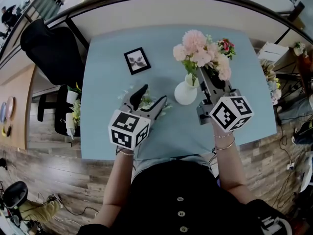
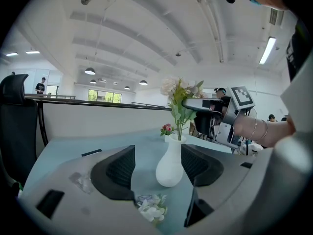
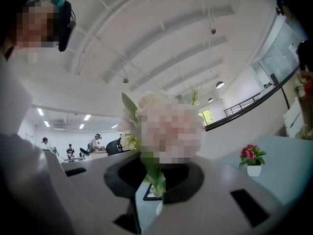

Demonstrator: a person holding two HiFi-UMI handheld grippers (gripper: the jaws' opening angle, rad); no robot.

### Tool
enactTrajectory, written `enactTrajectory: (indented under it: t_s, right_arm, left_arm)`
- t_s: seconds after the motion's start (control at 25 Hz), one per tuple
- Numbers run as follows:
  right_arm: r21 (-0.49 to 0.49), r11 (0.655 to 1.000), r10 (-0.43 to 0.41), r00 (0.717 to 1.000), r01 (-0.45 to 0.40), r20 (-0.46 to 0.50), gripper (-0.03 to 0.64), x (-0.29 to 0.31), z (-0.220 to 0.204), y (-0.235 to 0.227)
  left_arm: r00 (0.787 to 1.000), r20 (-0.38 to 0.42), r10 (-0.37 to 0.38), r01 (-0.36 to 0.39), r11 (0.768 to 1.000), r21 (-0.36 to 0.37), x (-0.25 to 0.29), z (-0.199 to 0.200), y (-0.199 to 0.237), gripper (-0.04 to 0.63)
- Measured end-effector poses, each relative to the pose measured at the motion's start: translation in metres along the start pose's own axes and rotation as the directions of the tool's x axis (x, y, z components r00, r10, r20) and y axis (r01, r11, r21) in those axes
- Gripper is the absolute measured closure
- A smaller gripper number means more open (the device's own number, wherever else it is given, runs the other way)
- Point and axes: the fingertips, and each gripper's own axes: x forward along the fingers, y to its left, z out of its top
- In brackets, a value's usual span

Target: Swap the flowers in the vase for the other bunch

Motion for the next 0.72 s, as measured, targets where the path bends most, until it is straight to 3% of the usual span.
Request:
enactTrajectory:
  t_s: [0.72]
  right_arm:
    - [-0.045,0.998,0.048,0.988,-0.041,0.145,0.541,-0.006,0.068,0.031]
  left_arm:
    - [0.995,0.095,-0.008,0.005,0.999,0.04,-0.026,0.031,-0.008,0.314]
